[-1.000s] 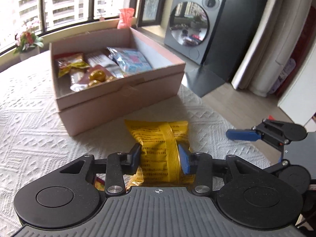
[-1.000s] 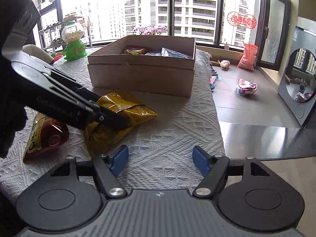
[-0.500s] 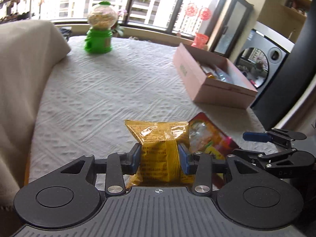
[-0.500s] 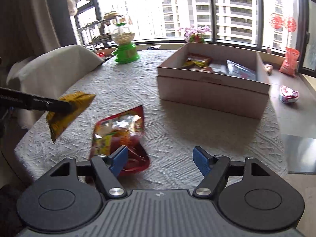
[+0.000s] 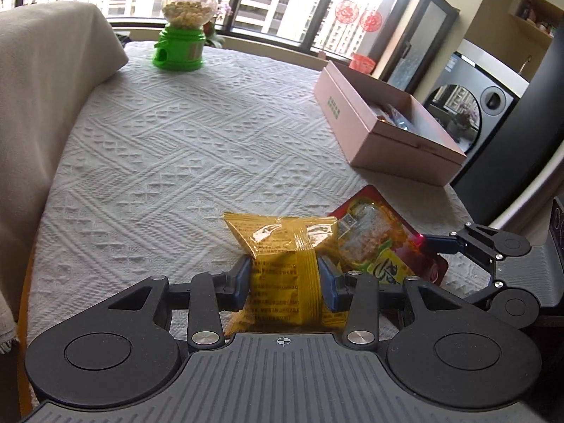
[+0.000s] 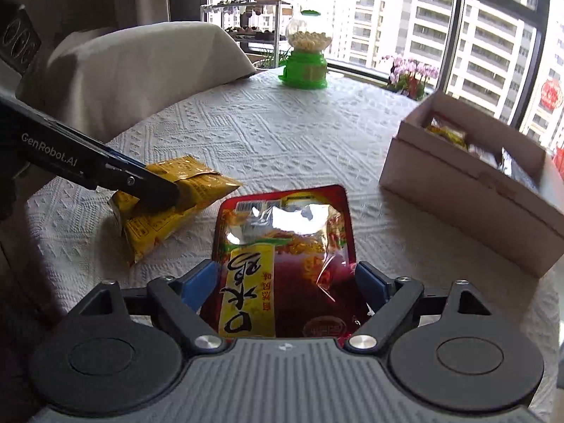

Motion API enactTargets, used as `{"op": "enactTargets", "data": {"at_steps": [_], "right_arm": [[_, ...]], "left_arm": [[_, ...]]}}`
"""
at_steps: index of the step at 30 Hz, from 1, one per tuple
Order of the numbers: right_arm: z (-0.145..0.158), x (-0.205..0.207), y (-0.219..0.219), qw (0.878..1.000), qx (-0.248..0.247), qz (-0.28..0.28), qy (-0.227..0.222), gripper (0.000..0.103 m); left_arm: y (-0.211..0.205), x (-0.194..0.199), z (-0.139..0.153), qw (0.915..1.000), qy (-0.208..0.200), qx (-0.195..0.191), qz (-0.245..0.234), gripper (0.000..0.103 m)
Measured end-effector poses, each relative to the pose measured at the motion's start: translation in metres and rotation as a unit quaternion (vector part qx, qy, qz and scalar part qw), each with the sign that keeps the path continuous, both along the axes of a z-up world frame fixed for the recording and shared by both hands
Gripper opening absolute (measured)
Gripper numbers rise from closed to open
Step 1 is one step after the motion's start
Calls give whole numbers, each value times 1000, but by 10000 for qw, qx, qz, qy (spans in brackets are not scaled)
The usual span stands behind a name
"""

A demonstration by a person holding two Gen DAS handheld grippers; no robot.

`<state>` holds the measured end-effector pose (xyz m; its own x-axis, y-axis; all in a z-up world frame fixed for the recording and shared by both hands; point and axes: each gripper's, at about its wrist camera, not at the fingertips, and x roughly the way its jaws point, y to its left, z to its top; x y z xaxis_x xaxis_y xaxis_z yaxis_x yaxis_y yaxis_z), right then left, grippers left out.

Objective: Organize snacks
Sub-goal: 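Carry the yellow chip bag and red packet over the pink box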

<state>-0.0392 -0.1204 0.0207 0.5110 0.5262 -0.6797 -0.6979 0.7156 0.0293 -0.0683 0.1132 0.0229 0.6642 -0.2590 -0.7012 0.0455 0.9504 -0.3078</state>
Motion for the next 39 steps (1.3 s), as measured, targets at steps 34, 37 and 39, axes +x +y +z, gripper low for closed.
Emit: {"op": "enactTargets", "data": {"at_steps": [34, 37, 39], "right_arm": [[-10, 19, 7, 9994, -12, -319, 132, 100], [-4, 13, 3, 9997, -28, -235, 88, 77], [1, 10, -4, 9996, -5, -251, 120, 72]], "left_arm": [[-8, 1, -3, 9999, 22, 155, 1, 48], [-9, 2, -4, 9998, 30, 175, 0, 49], [-10, 2, -4, 9998, 23, 198, 3, 49]]}}
